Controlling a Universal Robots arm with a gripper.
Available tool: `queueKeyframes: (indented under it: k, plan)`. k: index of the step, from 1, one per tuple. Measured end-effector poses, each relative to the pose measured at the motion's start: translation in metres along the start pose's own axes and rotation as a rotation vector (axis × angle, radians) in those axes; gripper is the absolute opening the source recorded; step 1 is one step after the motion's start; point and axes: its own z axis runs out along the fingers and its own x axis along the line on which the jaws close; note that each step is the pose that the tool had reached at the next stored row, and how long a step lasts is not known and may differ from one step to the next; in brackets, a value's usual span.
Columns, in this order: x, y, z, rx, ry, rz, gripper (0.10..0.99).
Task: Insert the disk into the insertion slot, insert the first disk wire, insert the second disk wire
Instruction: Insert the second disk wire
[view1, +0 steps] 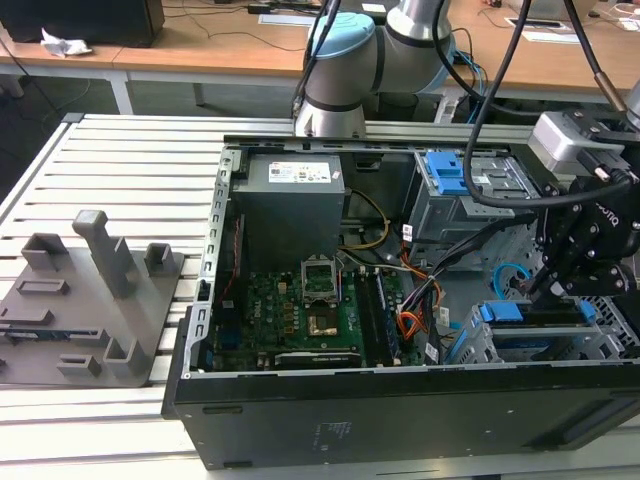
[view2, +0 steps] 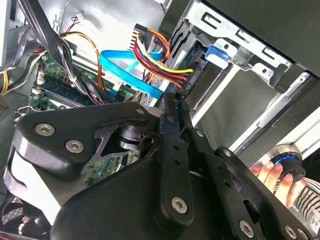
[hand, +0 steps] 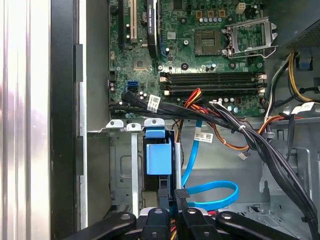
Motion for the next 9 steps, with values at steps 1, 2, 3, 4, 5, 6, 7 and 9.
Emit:
queueKeyframes:
  k: [1, 2, 3, 4, 5, 6, 7, 9]
  plan:
    - [0.0001, 0.0, 0.0005, 0.0, -0.0009, 0.0, 0.165]
    - [0.0008, -0.0002, 0.0012, 0.0, -0.0013, 0.0, 0.165]
    - [0.0016, -0.0003, 0.0017, 0.0, -0.0011, 0.0, 0.165]
    - [0.0022, -0.0002, 0.002, 0.0, -0.001, 0.0, 0.165]
    - [0.0027, -0.0002, 0.0021, 0.0, -0.001, 0.0, 0.165]
    - [0.0033, -0.0003, 0.0023, 0.0, -0.001, 0.0, 0.165]
    - [0.0035, -0.0003, 0.0025, 0.0, -0.0011, 0.0, 0.165]
    - [0.0037, -0.0004, 0.0039, 0.0, -0.0011, 0.0, 0.165]
